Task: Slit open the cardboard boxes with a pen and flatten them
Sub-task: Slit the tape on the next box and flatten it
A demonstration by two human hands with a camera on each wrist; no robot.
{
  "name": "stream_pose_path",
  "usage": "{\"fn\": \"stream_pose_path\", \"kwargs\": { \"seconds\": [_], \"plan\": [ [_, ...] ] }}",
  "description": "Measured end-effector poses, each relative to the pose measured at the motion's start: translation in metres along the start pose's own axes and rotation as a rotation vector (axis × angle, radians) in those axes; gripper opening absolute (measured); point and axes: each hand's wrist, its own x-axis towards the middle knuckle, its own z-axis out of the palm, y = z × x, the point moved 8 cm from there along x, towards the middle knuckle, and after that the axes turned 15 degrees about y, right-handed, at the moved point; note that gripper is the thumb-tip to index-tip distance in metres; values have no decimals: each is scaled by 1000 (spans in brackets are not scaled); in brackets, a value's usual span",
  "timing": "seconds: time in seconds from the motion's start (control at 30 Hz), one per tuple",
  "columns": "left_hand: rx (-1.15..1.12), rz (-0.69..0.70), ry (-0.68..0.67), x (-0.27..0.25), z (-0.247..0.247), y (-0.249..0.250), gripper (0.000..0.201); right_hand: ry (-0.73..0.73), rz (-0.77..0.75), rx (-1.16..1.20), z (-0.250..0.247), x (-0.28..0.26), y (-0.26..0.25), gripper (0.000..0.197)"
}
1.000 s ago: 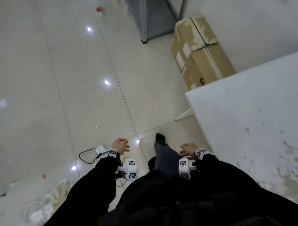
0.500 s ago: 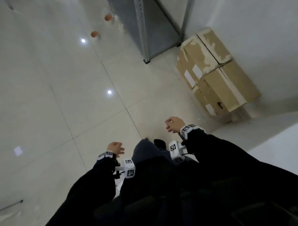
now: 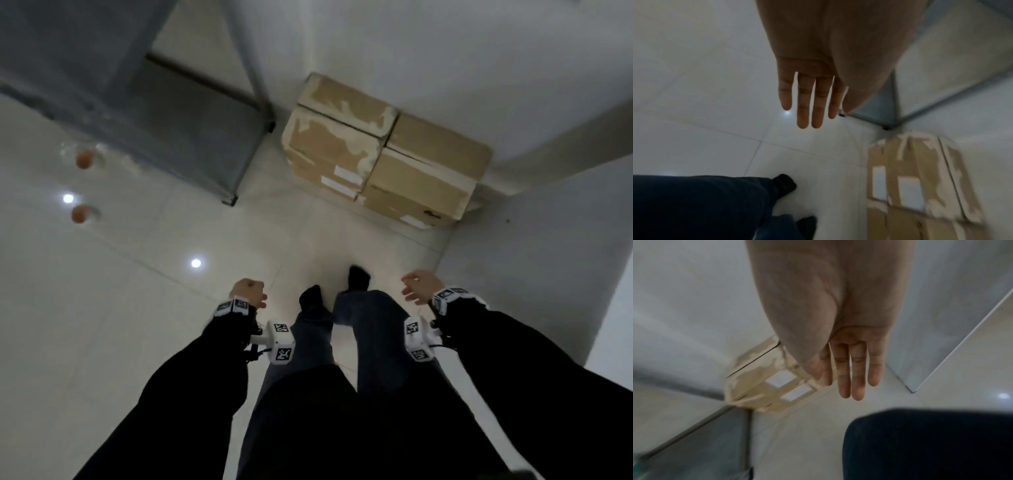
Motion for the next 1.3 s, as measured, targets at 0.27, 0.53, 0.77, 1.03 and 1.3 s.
{"fn": "stream_pose_path", "kwargs": {
  "seconds": [0.27,0.53,0.77,1.03,1.3],
  "plan": [
    [243,444,-197,60,178,252,29,379,167,217,-111,160,5,53],
    [296,726,-242,101,350,413,39,720,245,499,-177,344,-15,96],
    [431,760,132,126,400,428,59,727,206,565,-150,401,18,71],
    [274,672,78,144,409,422,69,671,286,596,-148,404,30,70],
    [223,792,-83,98,361,419,55,737,260,672,-162,334,30,60]
  ]
}}
